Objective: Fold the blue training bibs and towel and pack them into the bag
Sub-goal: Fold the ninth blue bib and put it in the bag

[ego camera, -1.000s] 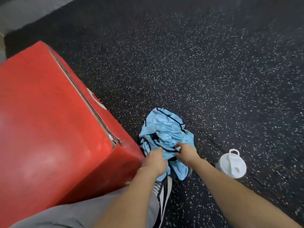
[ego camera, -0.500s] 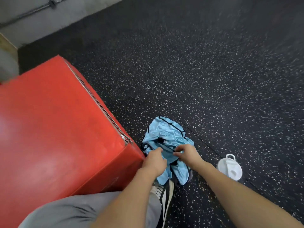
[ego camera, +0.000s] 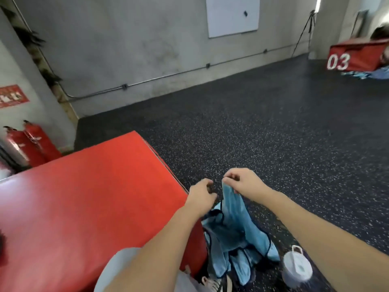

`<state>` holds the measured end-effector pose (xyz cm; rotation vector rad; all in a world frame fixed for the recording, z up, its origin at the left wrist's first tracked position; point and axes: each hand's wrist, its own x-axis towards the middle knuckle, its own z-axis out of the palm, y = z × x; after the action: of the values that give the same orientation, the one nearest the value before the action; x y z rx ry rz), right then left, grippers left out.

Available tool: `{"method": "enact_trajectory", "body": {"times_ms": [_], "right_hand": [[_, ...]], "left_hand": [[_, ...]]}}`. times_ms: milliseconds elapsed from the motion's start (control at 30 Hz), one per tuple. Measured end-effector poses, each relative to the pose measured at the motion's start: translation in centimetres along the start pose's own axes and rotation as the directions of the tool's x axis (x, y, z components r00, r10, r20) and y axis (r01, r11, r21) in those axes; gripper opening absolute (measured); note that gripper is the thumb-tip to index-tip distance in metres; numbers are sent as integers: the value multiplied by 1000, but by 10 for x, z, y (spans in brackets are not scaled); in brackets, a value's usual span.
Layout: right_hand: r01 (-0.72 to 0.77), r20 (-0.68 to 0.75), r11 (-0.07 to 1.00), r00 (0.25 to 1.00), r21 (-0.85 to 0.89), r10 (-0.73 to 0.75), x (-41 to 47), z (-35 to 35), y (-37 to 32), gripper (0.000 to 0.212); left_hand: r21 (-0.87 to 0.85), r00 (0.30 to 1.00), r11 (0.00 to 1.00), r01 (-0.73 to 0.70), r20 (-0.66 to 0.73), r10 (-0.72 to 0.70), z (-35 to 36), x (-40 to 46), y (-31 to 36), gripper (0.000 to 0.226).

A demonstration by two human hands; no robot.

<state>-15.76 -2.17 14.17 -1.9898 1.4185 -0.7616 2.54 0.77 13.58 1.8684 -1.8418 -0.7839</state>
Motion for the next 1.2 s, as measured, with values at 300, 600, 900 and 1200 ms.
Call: {"method": "enact_trajectory", "body": {"times_ms": [300,600,900,1200], "right_hand": [[300,-169,949,934,-100,-313,16,-101,-162,9],[408,-213,911,886,-63,-412,16,-166,-286,17],[389,-147,914,917,114,-372,5,-181,-345,21],[391,-205,919,905,58,-372,25,-191,-397,15]], "left_hand": [[-366,946,874,-318,-188,265,-153,-29,96,29],[-436,914,810,-392,-282,291,-292,-74,156,5],[-398,759,725,-562,-597,260,-428,-142,167,18],[-156,549,810,-566,-804,228,-545,-227,135,14]]}}
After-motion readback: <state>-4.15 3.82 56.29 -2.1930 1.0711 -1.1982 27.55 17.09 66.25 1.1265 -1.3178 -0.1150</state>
